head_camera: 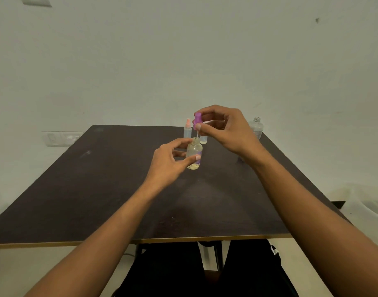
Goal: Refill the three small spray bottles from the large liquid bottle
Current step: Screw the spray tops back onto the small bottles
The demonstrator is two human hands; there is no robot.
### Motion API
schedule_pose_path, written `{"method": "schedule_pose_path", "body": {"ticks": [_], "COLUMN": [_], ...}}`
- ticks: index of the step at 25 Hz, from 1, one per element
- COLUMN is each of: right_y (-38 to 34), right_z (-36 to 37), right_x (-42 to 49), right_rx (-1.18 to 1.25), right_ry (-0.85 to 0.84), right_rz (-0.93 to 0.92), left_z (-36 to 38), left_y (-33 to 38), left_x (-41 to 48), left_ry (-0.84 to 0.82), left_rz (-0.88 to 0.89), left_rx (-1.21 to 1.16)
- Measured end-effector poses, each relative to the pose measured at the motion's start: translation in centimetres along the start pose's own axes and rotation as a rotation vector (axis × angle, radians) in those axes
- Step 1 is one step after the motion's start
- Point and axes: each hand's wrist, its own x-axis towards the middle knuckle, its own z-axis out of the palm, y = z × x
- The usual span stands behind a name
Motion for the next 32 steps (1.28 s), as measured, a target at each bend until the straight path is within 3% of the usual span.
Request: {"method": "schedule_pose_path", "body": {"ticks": [10, 21, 26, 28, 32], "right_y": [1.8, 1.6, 1.4, 1.5, 1.4], "right_z": [1.5, 1.8, 0.3, 0.0, 0.4], "right_x": [-1.3, -1.2, -0.8, -0.8, -0.4], "right_rx": [0.073, -0.136, 0.12, 0.071, -0.119], "right_ry": [-0.032, 0.039, -0.173, -0.211, -0.104], "right_rz": [0.089, 0.079, 0.039, 0.022, -0.002], "left_z": [-0.7, -0.1, 0.0, 0.0, 0.0], "left_y": [0.1, 0.6, 0.8, 1.0, 1.1], "left_x": [-0.2, -0.6, -0.5, -0.4, -0.4], "left_ry": [0.009, 0.013, -0.004, 0.004, 0.016], "left_rz": [0.033, 0.042, 0.044, 0.044, 0.05], "left_rx": [-0.026, -0.033, -0.032, -0.033, -0.011]}}
